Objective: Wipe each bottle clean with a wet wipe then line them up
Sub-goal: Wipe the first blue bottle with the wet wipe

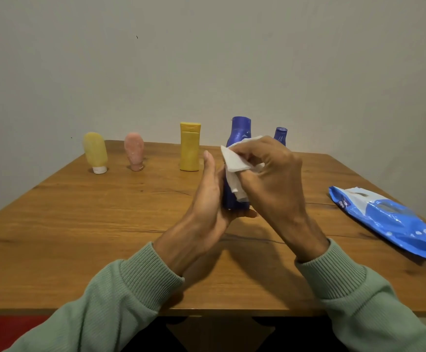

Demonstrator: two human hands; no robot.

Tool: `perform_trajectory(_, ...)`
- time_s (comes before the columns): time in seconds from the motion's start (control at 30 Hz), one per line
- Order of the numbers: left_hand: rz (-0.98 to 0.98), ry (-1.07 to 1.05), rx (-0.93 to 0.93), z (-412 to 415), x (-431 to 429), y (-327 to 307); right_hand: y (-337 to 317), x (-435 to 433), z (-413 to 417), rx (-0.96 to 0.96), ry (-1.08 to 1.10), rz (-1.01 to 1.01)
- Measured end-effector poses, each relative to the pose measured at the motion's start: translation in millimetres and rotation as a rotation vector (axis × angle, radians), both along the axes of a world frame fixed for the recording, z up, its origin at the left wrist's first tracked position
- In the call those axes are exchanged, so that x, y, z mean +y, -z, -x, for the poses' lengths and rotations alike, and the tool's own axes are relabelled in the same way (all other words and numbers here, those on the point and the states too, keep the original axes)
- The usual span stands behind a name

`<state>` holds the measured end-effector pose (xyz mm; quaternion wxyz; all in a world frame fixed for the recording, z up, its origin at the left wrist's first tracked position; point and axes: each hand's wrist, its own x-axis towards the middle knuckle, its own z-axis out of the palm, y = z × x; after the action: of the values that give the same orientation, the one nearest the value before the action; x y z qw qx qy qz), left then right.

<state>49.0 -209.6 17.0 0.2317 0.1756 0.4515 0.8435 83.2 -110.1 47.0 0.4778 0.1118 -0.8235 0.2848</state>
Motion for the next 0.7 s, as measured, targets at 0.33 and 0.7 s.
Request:
perform_trajectory(0.33,0.039,-0.012,-0.001,2,-3,-1,13,4,-14,-0.089,-0.133,-0.028)
perform_trajectory(0.7,0.035,-0.022,0.009,6,-7,-3,16,7,-18,-0.207,-0.238,0.030)
